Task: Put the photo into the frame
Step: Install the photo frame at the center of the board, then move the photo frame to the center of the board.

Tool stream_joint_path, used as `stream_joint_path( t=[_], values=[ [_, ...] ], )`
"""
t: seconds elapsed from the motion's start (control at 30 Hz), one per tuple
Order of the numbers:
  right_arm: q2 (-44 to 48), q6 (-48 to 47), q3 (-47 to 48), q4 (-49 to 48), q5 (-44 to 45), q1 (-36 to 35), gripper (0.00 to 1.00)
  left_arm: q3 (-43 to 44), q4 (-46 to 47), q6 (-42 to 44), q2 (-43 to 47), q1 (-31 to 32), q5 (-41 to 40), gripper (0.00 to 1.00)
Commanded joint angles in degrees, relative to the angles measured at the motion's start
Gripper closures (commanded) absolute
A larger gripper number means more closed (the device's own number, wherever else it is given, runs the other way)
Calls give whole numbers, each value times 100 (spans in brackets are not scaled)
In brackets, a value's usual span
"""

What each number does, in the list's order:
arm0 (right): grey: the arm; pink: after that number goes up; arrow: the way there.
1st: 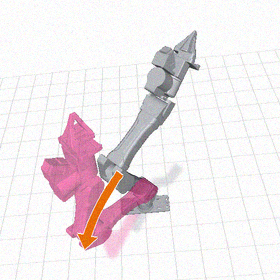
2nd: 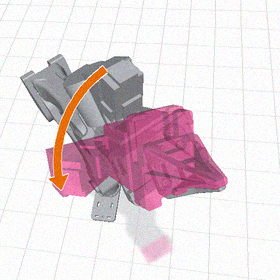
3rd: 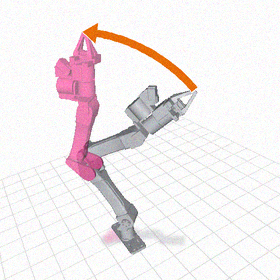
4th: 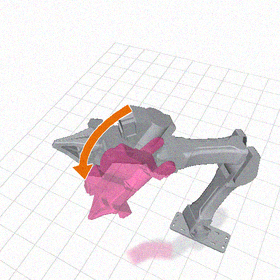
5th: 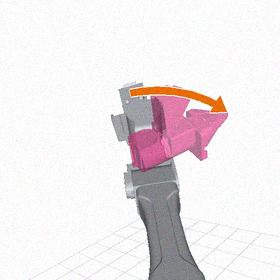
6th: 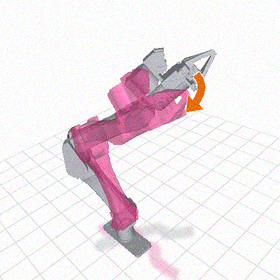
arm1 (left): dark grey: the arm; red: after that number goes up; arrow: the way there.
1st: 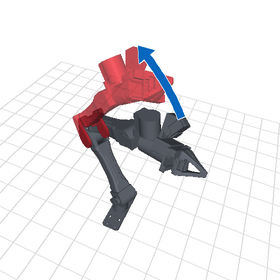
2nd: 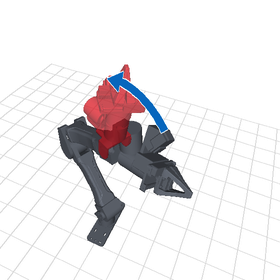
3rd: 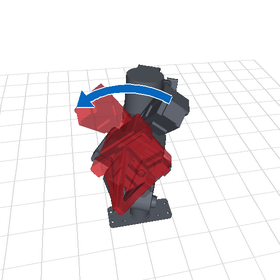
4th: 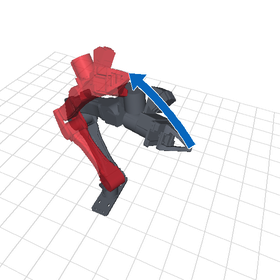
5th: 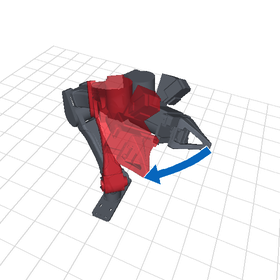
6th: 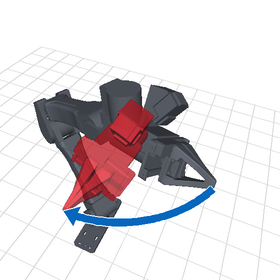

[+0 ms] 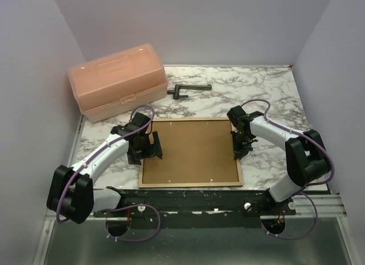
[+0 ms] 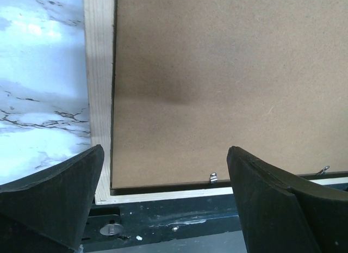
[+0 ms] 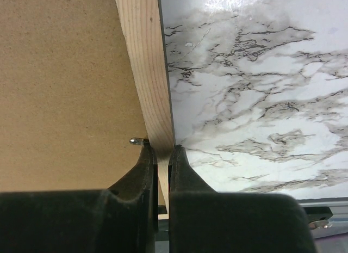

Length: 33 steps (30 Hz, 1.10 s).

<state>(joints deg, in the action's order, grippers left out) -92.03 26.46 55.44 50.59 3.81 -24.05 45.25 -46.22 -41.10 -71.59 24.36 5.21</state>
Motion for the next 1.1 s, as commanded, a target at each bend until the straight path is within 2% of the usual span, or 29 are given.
stream_joint_path(
  t=[0.0,0.07,0.13,0.23,0.37,0.53,0.73,1.07],
  values=[
    [82,185,57,-93,352,-2,87,30,-93,128,-13,-252,-96,2],
    [170,212,97,-96,327,-1,62,82,-273,146,-32,-396,-339,2],
    [260,246,148,-115,269,19,47,174,-438,194,-106,-505,-649,2],
    [365,268,175,-228,-26,102,32,304,-503,293,-325,-560,-842,2],
    [323,288,91,-534,-909,352,16,422,-238,382,-733,-564,-557,1],
    [265,361,-123,-960,-1972,872,8,644,3,392,-1293,-564,-140,2],
    [242,209,-203,-1049,-2362,1372,6,757,301,413,-1664,-482,496,2],
    [308,125,-479,-1069,-2720,1707,5,555,691,-172,-1509,561,981,5]
  ],
)
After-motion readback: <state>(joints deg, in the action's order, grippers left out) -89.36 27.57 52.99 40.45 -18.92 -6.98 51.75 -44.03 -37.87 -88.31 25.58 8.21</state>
